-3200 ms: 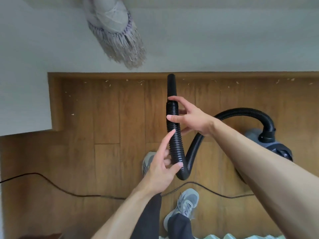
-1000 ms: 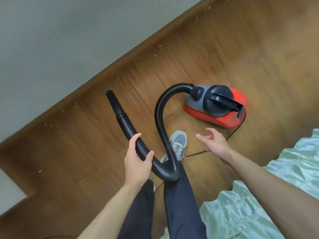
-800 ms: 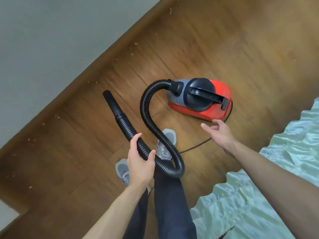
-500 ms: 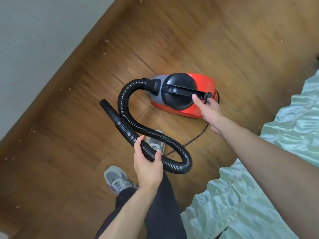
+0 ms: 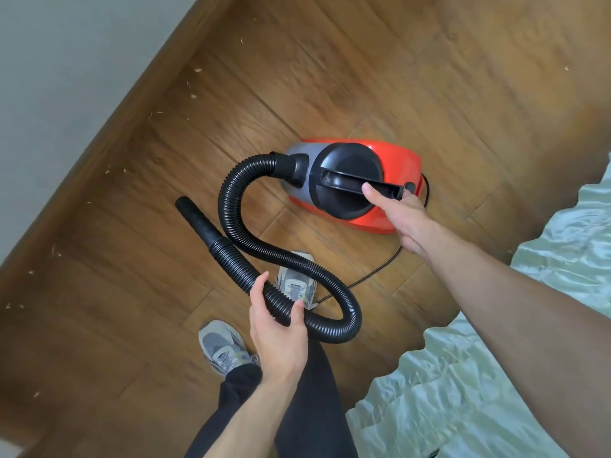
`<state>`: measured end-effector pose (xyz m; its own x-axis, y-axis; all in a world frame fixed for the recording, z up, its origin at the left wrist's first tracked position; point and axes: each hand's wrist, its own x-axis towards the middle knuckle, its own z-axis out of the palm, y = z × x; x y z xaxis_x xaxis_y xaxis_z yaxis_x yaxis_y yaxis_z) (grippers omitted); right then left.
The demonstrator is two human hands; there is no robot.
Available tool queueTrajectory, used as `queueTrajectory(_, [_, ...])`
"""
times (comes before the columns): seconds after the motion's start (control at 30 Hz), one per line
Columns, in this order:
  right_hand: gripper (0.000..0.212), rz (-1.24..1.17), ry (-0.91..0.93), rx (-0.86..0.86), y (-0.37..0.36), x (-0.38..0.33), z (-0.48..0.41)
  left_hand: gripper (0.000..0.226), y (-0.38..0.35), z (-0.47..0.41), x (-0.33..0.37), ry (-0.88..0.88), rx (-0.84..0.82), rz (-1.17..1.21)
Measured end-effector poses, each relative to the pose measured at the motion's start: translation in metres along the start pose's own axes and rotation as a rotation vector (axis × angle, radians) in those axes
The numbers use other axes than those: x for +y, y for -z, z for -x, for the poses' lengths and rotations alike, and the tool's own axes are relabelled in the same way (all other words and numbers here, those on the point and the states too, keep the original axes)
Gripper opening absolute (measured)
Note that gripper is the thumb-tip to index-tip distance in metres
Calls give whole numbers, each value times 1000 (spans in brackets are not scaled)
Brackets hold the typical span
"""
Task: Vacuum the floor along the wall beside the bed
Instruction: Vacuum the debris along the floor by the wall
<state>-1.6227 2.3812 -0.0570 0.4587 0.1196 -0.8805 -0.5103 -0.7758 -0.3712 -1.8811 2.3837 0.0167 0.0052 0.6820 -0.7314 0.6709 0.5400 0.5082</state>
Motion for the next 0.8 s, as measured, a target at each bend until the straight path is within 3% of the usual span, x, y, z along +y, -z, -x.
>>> queueTrajectory(0.13, [121,12,24,10,0,0,1,62,-2,2,1,5,-4,21])
queueTrajectory(0.27, [78,29,31,-22,2,-1,-5,63,-2,6,-5,5,-17,35])
queueTrajectory(0.3, [84,44,24,-30,3,-1,-5,63,-2,6,-7,3,-17,35])
queueTrajectory(0.43, [140,26,-11,97,-7,5,5,63,13,5,-10,-9,-15,60])
queueTrajectory(0.5, [135,-18,-23,204,-21,11,21,64,25,3,-12,2,-8,72])
queueTrajectory(0.6, [105,54,8,269,-56,27,60,66,45,1,-17,19,8,73])
queueTrajectory(0.7, [75,285,150,118,-100,44,99,69,65,-3,-28,22,23,83])
queueTrajectory(0.8, [64,435,257,-258,-147,44,124,70,84,-6,-39,13,54,118])
